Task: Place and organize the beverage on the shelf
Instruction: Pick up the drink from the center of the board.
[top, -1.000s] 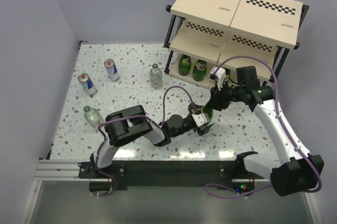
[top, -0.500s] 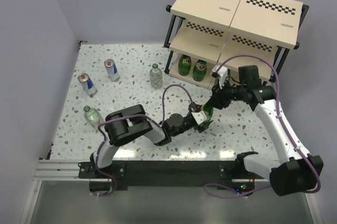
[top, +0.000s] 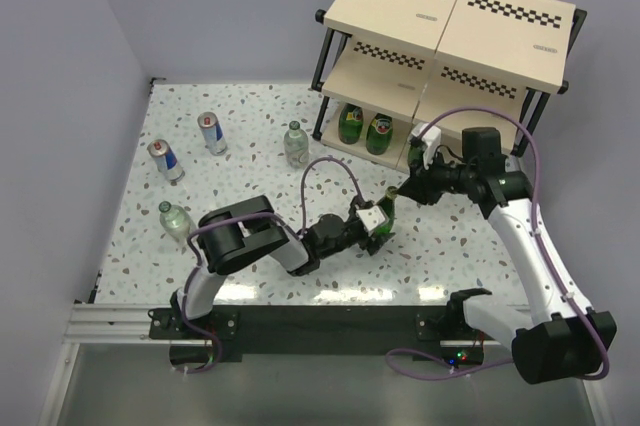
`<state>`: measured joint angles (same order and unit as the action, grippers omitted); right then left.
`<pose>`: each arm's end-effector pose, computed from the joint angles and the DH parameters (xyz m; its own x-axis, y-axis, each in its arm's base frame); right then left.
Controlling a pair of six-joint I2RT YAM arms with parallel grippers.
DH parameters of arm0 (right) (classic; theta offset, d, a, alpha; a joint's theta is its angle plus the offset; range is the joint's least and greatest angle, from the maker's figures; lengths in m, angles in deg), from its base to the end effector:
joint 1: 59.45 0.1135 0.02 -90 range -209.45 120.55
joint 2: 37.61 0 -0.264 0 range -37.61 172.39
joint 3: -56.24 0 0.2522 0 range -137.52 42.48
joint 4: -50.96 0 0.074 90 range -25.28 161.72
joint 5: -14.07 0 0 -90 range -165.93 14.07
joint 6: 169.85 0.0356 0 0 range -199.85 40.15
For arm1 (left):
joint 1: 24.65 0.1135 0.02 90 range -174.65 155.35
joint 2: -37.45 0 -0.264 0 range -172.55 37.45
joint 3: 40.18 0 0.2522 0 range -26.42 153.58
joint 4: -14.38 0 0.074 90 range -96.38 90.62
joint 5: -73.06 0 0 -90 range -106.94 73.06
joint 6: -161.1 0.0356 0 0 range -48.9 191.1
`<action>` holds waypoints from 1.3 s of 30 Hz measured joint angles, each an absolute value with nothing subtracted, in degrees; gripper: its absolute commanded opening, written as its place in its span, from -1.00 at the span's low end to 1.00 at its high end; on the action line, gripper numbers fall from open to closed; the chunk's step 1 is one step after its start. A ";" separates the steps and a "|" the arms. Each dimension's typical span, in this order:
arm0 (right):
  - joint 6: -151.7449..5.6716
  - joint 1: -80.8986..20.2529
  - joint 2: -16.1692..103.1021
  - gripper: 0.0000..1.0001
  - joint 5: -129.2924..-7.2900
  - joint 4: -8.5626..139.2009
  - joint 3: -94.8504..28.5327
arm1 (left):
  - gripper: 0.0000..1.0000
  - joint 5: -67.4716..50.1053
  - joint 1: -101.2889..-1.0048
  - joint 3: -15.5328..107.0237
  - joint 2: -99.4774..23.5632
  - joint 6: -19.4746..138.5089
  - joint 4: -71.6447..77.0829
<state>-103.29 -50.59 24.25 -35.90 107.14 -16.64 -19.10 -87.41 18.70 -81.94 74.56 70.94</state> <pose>0.2084 0.0557 0.3227 -0.4176 -0.3734 -0.8284 -0.7980 0.5866 0.1379 0.1765 -0.3399 0.1164 0.0211 0.0908 -0.9956 0.8716 0.4862 0.0628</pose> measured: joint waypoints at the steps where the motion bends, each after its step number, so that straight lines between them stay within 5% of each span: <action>1: -103.18 -50.65 23.84 -0.81 -35.97 106.79 -16.64 | -1.00 -19.08 -86.93 18.31 -81.94 73.88 70.31; 3: -102.96 -50.85 23.49 -0.81 -35.99 106.37 -16.64 | -1.00 -19.10 -86.34 18.24 -81.92 72.62 70.22; 6: -102.72 -50.85 23.51 -0.56 -36.23 106.13 -16.64 | -1.00 -19.12 -85.79 18.24 -81.92 71.57 70.20; 13: -102.46 -51.85 23.38 0.26 -38.22 106.39 -17.14 | -1.00 -18.59 -85.75 18.26 -81.92 71.17 70.22; 39: -97.24 -56.90 20.97 0.56 -47.90 114.70 -48.37 | -1.00 -6.62 -85.51 46.50 -88.11 65.34 64.12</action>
